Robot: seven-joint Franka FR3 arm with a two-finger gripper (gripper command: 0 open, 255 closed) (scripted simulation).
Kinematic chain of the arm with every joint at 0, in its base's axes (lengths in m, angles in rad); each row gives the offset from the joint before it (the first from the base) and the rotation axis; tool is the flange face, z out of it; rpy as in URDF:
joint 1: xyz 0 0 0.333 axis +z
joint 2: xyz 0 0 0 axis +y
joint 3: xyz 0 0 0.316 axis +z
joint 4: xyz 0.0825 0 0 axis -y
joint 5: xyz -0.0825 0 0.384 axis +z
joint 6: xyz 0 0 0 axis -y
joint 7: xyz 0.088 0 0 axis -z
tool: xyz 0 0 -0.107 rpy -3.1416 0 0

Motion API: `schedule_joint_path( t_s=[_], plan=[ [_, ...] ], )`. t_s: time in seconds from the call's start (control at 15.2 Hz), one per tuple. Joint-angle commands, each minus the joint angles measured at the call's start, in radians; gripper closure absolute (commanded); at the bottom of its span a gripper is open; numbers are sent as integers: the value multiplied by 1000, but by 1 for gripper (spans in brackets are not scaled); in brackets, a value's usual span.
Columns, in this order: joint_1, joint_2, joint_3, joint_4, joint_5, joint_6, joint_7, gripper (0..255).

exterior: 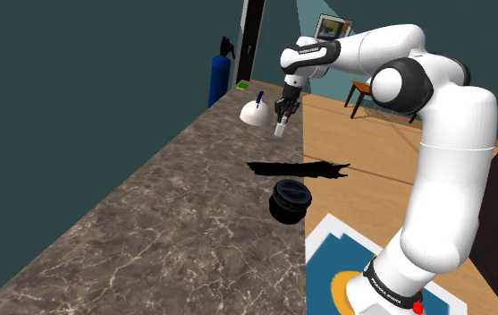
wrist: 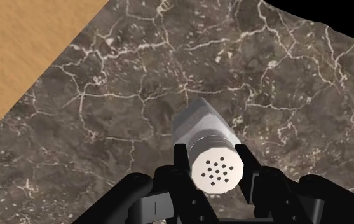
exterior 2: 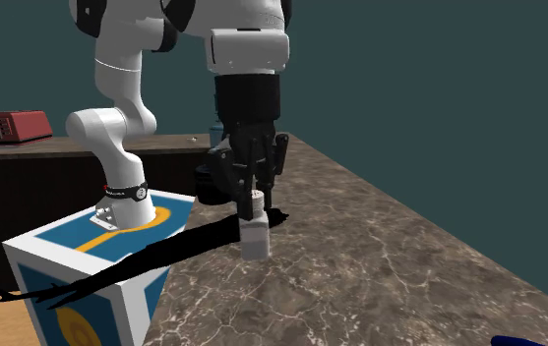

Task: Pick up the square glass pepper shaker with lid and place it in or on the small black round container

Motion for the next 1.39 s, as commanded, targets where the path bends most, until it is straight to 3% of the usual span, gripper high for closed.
schedule_joint_path(
  t_s=[0.0, 1.06, 1.32],
  plan=[
    [-1, -2, -1, 25, -2, -27, 3, 255],
    [-18, 0, -6, 237, -6, -236, 15, 255],
    [57, -187, -4, -11, -67, -163, 73, 255]
  ],
)
